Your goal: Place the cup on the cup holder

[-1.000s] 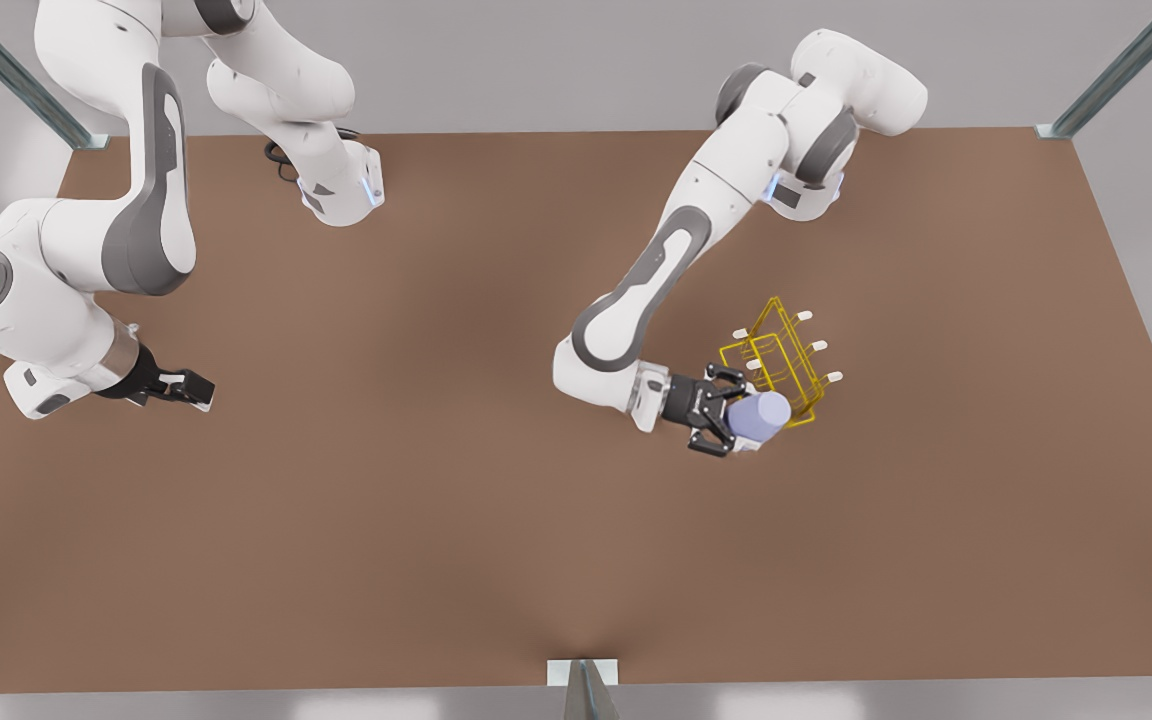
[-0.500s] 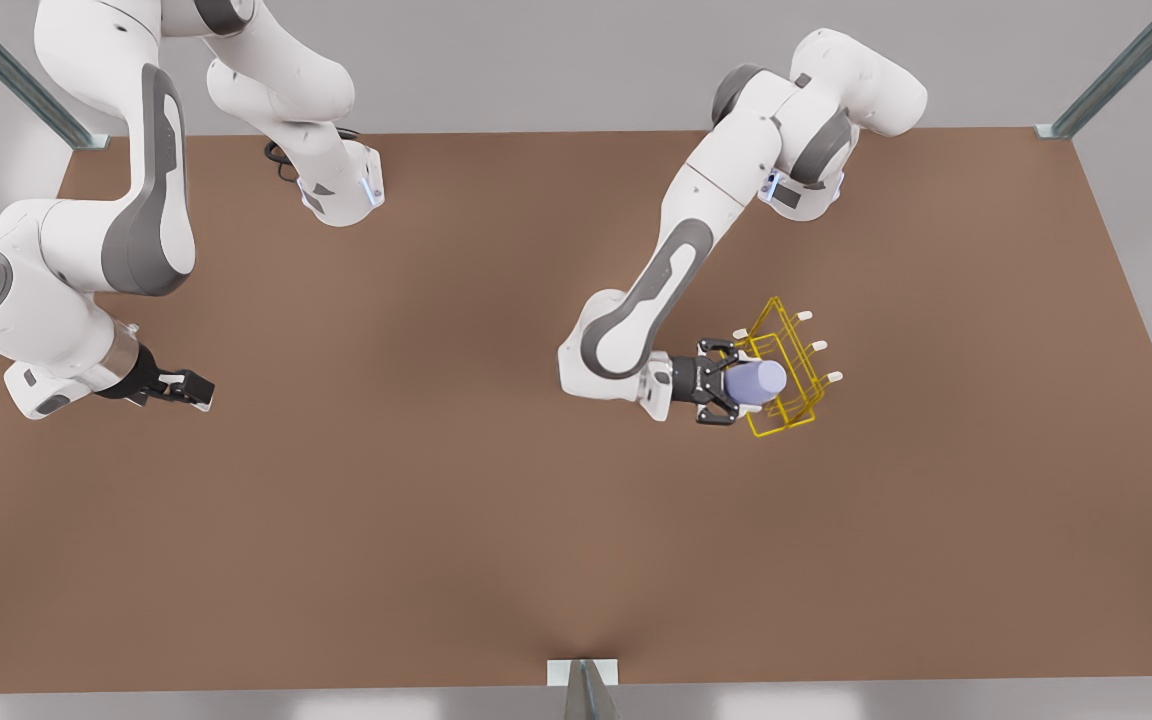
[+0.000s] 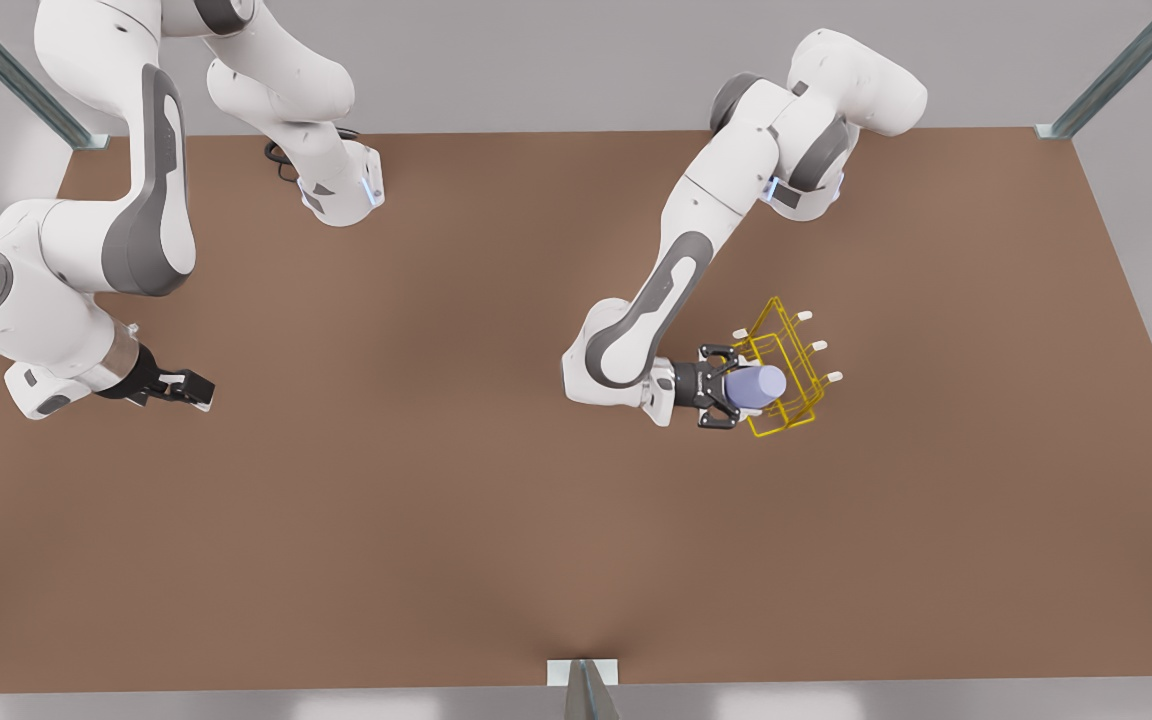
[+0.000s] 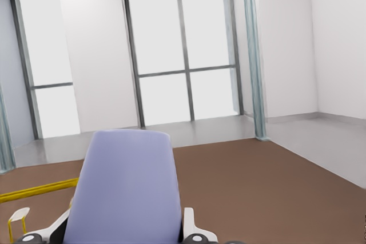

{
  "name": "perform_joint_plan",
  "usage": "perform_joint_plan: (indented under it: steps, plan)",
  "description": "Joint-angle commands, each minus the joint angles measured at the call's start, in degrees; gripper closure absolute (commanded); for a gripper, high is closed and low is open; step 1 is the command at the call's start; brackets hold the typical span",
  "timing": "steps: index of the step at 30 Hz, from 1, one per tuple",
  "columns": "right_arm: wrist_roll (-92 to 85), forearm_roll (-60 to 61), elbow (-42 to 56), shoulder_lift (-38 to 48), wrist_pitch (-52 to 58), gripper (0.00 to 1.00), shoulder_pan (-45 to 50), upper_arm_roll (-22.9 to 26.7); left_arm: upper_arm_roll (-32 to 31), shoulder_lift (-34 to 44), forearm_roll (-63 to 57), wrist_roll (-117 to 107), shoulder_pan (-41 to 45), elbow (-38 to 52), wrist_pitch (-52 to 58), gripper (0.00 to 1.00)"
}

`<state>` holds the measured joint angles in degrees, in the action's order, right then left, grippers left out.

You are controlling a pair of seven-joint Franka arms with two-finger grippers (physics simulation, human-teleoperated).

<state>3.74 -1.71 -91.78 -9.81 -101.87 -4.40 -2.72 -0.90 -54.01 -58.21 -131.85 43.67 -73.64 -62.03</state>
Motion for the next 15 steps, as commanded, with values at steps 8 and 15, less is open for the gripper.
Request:
perform_joint_plan:
  steps: [8,15]
  plan:
    - [-0.14,0.04,0.11,-0.21,0.01,0.0,-0.08,0.0,1.43,0.92,-1.91,-0.69,0.01,0.52,-0.2,0.26]
    - [-0.14,0.04,0.11,-0.21,0.1,0.0,-0.08,0.0,1.43,0.74,-5.69,-0.87,-1.74,0.52,-0.29,0.26]
